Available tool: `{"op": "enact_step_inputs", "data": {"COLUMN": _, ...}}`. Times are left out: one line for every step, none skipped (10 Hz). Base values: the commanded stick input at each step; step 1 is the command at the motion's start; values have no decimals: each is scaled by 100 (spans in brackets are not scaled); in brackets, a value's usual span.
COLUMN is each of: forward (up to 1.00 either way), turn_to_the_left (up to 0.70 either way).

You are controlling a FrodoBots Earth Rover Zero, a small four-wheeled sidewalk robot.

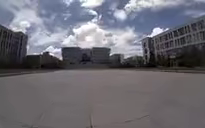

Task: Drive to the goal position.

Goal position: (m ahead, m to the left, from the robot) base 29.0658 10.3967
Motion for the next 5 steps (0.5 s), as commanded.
{"op": "enact_step_inputs", "data": {"forward": 70, "turn_to_the_left": 0}}
{"op": "enact_step_inputs", "data": {"forward": 70, "turn_to_the_left": 0}}
{"op": "enact_step_inputs", "data": {"forward": 70, "turn_to_the_left": 0}}
{"op": "enact_step_inputs", "data": {"forward": 70, "turn_to_the_left": 1}}
{"op": "enact_step_inputs", "data": {"forward": 70, "turn_to_the_left": 1}}
